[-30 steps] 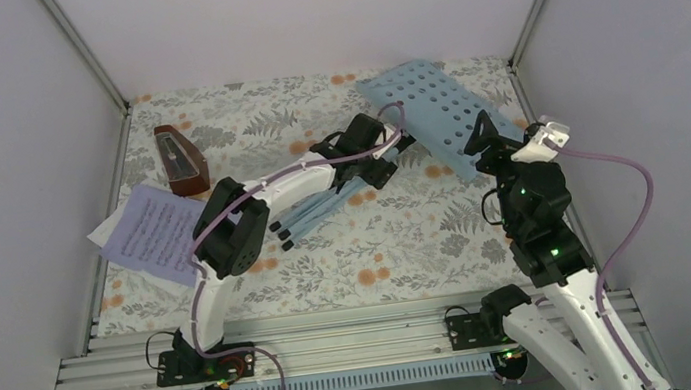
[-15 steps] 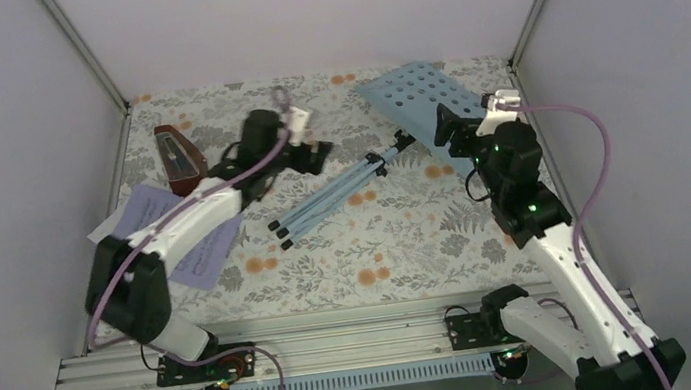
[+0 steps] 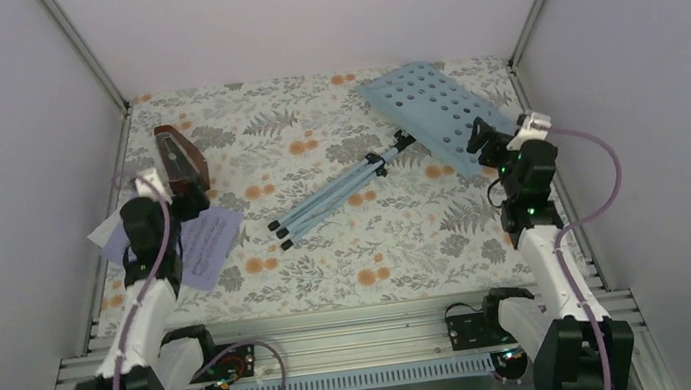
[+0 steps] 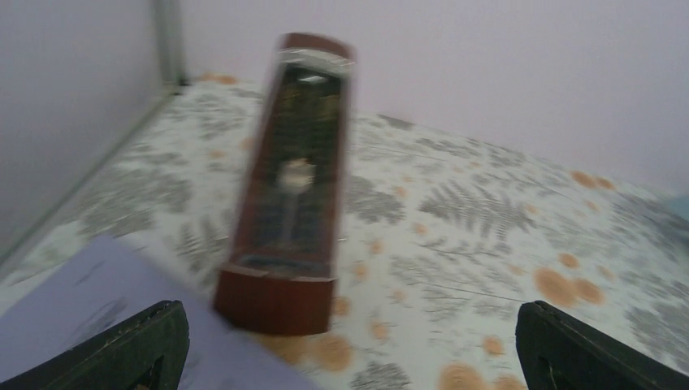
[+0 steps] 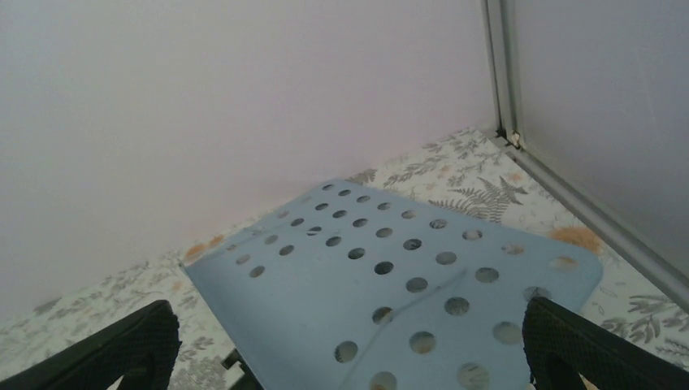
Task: Pack up the instrument practice props
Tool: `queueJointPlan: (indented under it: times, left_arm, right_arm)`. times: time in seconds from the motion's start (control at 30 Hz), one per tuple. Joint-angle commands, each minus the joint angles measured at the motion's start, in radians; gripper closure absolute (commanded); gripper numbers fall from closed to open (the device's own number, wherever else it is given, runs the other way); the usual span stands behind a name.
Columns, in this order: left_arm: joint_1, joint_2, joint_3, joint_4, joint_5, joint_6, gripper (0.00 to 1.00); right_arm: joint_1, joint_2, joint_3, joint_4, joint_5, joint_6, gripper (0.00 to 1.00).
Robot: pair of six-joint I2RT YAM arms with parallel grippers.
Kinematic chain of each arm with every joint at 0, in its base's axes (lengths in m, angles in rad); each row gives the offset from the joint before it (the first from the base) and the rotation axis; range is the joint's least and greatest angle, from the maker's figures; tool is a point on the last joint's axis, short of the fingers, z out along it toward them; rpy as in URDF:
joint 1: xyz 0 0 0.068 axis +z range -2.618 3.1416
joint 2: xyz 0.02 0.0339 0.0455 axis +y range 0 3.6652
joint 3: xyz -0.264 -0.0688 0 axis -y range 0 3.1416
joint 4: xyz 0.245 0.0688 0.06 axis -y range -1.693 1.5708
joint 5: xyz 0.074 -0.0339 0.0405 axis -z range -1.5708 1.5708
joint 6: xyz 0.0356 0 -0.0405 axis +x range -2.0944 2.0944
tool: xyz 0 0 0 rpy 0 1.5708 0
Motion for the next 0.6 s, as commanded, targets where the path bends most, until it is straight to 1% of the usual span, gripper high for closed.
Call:
queueJointPlan:
  times: [0.0, 0.1, 0.17, 0.33, 0.47, 0.57]
  left_arm:
    - [0.06, -0.132, -0.171, 0.216, -0.157, -0.065, 0.0]
    - [0.06, -0.114, -0.264, 0.358, -0.224, -0.042, 0.0]
    - [0.06, -0.047, -0.301, 0.454, -0.214, -0.02, 0.0]
    - [0.06, 0.102, -0.253, 0.497, -0.17, 0.032, 0.0]
    - [0.057, 0.134, -0.275, 0.596, -0.139, 0.053, 0.0]
    - [0.054, 0.132, -0.27, 0.595, -0.164, 0.045, 0.0]
  right_arm:
    - [-0.005, -0.045, -0.209, 0.416, 0.08, -0.075, 0.0]
    - [0.0, -0.038, -0.355, 0.643, 0.111, -0.136, 0.0]
    - [0.009, -0.008, -0.417, 0.744, 0.11, -0.17, 0.01]
    - [0.054, 0.121, -0.446, 0.863, 0.114, -0.228, 0.03]
    - [0.083, 0.231, -0.463, 0.947, 0.124, -0.263, 0.03]
    - [0.093, 0.297, -0.469, 1.014, 0.105, -0.282, 0.02]
